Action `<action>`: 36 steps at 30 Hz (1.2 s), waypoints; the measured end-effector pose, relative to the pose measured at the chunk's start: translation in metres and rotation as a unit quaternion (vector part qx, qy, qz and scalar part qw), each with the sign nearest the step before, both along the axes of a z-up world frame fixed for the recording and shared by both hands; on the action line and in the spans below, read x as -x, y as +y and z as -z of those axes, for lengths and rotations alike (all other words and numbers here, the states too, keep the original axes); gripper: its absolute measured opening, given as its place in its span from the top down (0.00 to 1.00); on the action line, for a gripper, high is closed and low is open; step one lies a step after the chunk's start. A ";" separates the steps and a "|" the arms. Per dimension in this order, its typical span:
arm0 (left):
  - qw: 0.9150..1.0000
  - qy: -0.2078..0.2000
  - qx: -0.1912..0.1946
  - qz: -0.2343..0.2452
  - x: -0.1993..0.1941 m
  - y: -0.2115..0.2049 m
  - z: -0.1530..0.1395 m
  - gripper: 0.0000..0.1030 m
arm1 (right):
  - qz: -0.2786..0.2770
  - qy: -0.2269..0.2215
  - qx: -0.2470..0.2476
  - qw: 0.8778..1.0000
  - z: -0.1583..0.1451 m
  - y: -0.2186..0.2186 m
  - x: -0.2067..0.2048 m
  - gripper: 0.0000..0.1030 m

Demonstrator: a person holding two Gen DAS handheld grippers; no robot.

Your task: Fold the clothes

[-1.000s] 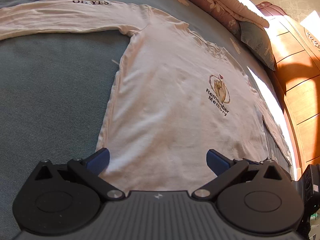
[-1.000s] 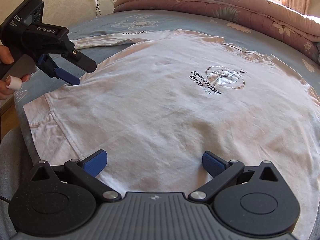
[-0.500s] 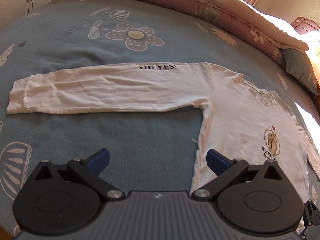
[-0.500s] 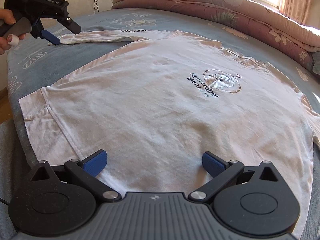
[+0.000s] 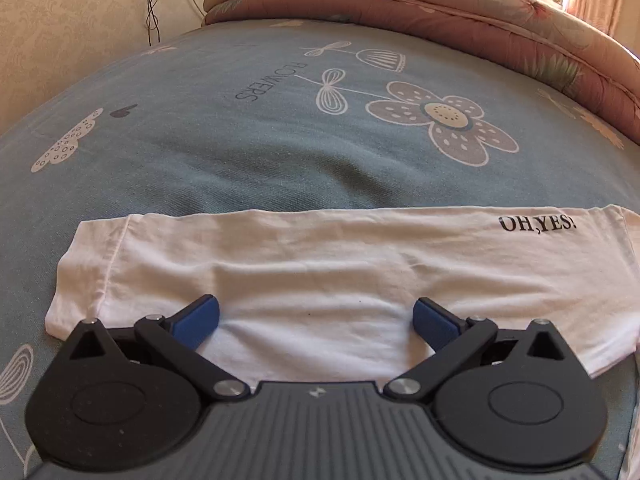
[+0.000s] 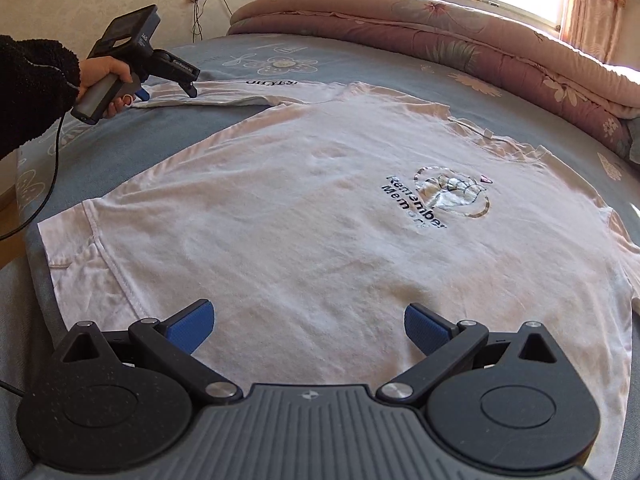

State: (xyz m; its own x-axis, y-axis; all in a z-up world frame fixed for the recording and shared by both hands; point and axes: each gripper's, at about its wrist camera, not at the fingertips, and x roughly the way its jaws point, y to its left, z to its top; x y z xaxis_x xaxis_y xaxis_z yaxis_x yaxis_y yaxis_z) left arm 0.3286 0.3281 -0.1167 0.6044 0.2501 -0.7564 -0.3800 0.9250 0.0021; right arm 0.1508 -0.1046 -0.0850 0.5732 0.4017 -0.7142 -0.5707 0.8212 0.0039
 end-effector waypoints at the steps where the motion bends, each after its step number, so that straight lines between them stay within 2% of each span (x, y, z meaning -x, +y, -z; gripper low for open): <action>1: 1.000 0.000 0.003 0.010 0.008 0.000 -0.001 0.00 | 0.005 0.006 -0.004 1.000 0.001 -0.001 -0.002 0.00; 5: 0.998 0.019 0.038 0.036 0.026 0.009 -0.013 0.01 | 0.020 0.027 -0.028 0.999 0.004 -0.008 -0.007 0.00; 7: 0.998 0.017 0.056 0.012 0.022 0.020 -0.023 0.01 | 0.019 0.023 -0.021 0.999 0.005 -0.006 -0.006 0.00; 11: 0.993 -0.033 0.114 -0.011 0.004 0.039 -0.032 0.01 | 0.015 0.009 0.002 1.000 0.008 0.001 -0.003 0.00; 14: 0.987 -0.045 0.152 -0.014 -0.013 0.046 -0.022 0.01 | 0.016 0.007 0.005 1.000 0.009 0.002 -0.004 0.00; 15: 0.988 -0.044 0.145 -0.022 -0.015 0.048 -0.018 0.01 | 0.016 0.007 0.005 1.000 0.009 0.002 -0.005 0.00; 18: 0.993 -0.048 0.090 -0.064 -0.011 0.065 -0.012 0.01 | 0.016 0.008 0.003 1.000 0.009 0.001 -0.006 0.00; 21: 0.990 -0.051 0.085 -0.097 -0.003 0.085 -0.013 0.01 | 0.015 0.006 0.003 1.000 0.009 0.001 -0.005 0.00; 25: 0.991 -0.045 0.079 -0.099 -0.007 0.075 -0.027 0.01 | 0.013 0.003 0.003 1.000 0.010 0.001 -0.005 0.00; 26: 0.992 -0.046 0.081 -0.087 -0.009 0.068 -0.030 0.01 | 0.013 0.003 0.003 1.000 0.010 0.002 -0.005 0.00; 29: 0.995 -0.045 0.092 -0.010 -0.021 0.031 -0.035 0.01 | 0.015 0.002 0.004 1.000 0.010 0.002 -0.005 0.00; 32: 0.995 -0.030 0.082 0.054 -0.035 -0.010 -0.030 0.01 | 0.016 0.001 0.005 1.000 0.011 0.003 -0.004 0.00; 34: 0.995 -0.016 0.075 0.066 -0.045 -0.027 -0.022 0.01 | 0.017 0.000 0.005 1.000 0.011 0.003 -0.004 0.00; 36: 0.997 -0.001 0.063 0.046 -0.054 -0.029 -0.012 0.01 | 0.019 0.001 0.003 1.000 0.011 0.003 -0.005 0.00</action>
State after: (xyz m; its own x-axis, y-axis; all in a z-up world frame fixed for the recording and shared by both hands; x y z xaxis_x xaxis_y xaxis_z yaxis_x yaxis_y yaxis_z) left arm 0.3824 0.2993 -0.1047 0.6220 0.0955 -0.7772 -0.2929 0.9489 -0.1178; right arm 0.1555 -0.1020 -0.0961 0.5867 0.3755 -0.7175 -0.5393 0.8421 -0.0003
